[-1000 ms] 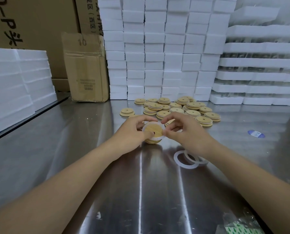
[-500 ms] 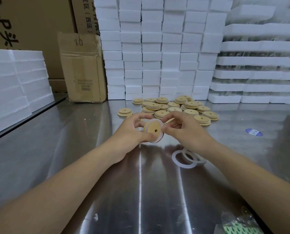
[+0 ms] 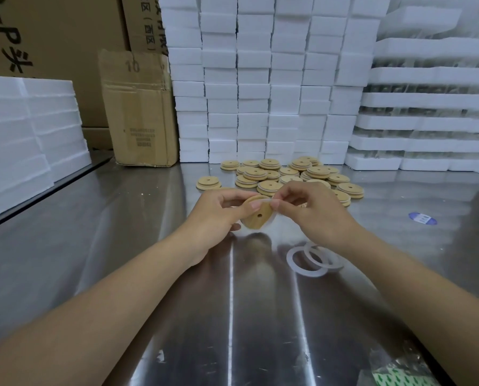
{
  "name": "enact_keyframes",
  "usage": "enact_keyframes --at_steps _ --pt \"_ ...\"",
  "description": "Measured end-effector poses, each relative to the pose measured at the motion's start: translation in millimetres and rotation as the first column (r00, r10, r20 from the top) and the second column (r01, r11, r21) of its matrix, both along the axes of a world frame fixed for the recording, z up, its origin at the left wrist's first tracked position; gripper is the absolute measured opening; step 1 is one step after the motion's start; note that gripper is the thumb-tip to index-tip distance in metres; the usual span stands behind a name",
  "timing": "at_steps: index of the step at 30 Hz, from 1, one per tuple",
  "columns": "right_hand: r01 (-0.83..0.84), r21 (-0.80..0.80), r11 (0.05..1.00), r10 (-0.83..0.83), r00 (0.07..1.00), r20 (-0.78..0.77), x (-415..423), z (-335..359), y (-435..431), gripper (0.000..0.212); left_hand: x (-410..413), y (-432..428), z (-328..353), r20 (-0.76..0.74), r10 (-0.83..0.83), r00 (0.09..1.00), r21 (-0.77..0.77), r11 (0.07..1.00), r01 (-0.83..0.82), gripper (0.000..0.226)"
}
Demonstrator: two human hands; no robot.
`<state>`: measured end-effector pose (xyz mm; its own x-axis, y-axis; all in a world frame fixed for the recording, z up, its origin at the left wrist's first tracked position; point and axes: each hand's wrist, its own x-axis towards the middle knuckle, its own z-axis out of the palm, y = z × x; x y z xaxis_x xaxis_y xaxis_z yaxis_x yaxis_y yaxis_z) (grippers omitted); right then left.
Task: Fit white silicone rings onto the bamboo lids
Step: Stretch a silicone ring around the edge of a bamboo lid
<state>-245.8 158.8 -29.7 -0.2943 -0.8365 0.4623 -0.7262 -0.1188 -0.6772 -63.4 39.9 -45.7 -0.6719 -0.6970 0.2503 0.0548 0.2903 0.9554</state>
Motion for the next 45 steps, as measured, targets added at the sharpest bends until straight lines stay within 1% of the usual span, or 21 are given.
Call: enact_keyframes --at_steps 3,7,8,10,11,13,15,18,20,22,25,26,29,30,31,34,37,40,45 --pt "-0.027 0.062 0.998 0.028 1.000 -0.012 -4.5 2.1 1.6 0.011 -1.6 -2.5 -2.9 -0.020 -0.009 1.000 0.005 1.000 0.009 0.012" --pt "-0.017 0.068 0.998 0.018 1.000 -0.011 -7.5 -1.6 0.9 0.014 -3.3 -3.8 -4.8 -0.031 -0.006 1.000 -0.020 1.000 0.006 0.010" --pt "-0.004 0.072 0.997 0.006 1.000 -0.023 -7.6 -3.9 0.7 0.013 -3.3 -5.4 -4.8 -0.024 0.021 1.000 -0.042 0.999 -0.022 0.009" --pt "0.003 0.115 0.993 0.005 0.997 -0.072 -5.0 -10.0 0.3 0.010 -3.3 -9.5 -5.3 0.018 0.106 0.994 -0.153 0.983 -0.102 0.006" --pt "-0.001 0.139 0.990 0.015 0.995 -0.097 -2.4 -13.4 -0.1 0.009 -3.2 -11.0 -5.5 0.039 0.136 0.990 -0.212 0.969 -0.124 0.005" --pt "-0.006 0.160 0.987 0.027 0.991 -0.134 1.9 -17.9 -0.4 0.011 -1.9 -12.5 -5.8 0.052 0.161 0.986 -0.272 0.952 -0.141 0.003" --pt "-0.001 0.153 0.988 0.026 0.987 -0.161 4.2 -17.8 0.7 0.016 -1.1 -12.9 -6.0 0.051 0.167 0.985 -0.300 0.943 -0.144 0.007" --pt "0.022 0.142 0.990 0.012 0.972 -0.235 9.4 -15.8 3.8 0.027 -2.0 -8.2 -6.7 0.073 0.125 0.989 -0.354 0.931 -0.092 0.015" --pt "0.023 0.101 0.995 0.004 0.964 -0.266 12.5 -15.6 4.2 0.027 -3.2 -5.9 -8.3 0.070 0.104 0.992 -0.405 0.912 -0.066 0.016" --pt "0.036 0.038 0.999 -0.024 0.962 -0.272 13.3 -15.3 3.4 0.023 -3.8 -6.4 -9.6 0.043 0.082 0.996 -0.407 0.912 -0.057 0.020" --pt "0.041 -0.039 0.998 -0.049 0.970 -0.237 11.7 -11.3 2.2 0.014 -4.0 -8.7 -10.8 0.038 0.070 0.997 -0.386 0.921 -0.050 0.026" --pt "0.028 -0.053 0.998 -0.040 0.968 -0.248 11.2 -8.6 2.7 0.011 -4.0 -9.8 -11.0 0.040 0.064 0.997 -0.376 0.926 -0.045 0.026" --pt "0.001 -0.061 0.998 -0.023 0.929 -0.369 6.7 1.3 5.1 0.010 -4.0 -13.7 -10.1 0.043 0.014 0.999 -0.339 0.941 0.002 0.014" --pt "-0.003 -0.054 0.999 -0.018 0.927 -0.375 3.7 4.1 6.0 0.010 -3.3 -14.7 -9.2 0.044 -0.008 0.999 -0.330 0.944 0.022 0.013" --pt "-0.010 -0.040 0.999 -0.004 0.937 -0.350 0.5 6.5 6.8 0.010 -2.5 -15.1 -8.0 0.043 -0.025 0.999 -0.324 0.945 0.038 0.013" --pt "-0.031 0.027 0.999 0.036 0.977 -0.208 -8.3 8.2 6.9 0.012 -1.9 -11.3 -3.3 0.053 -0.058 0.997 -0.321 0.944 0.072 0.014" --pt "-0.031 0.035 0.999 0.035 0.992 -0.117 -11.3 6.8 4.8 0.013 -1.6 -7.5 -0.6 0.079 -0.071 0.994 -0.324 0.942 0.093 0.014" --pt "-0.033 0.035 0.999 0.036 0.995 -0.088 -10.9 4.7 4.5 0.014 0.1 -8.0 0.3 0.078 -0.076 0.994 -0.310 0.946 0.097 0.015" --pt "-0.095 0.069 0.993 0.097 0.995 -0.037 -8.9 4.6 6.3 0.011 2.0 -8.7 -0.6 0.051 -0.082 0.995 -0.278 0.956 0.093 0.013"
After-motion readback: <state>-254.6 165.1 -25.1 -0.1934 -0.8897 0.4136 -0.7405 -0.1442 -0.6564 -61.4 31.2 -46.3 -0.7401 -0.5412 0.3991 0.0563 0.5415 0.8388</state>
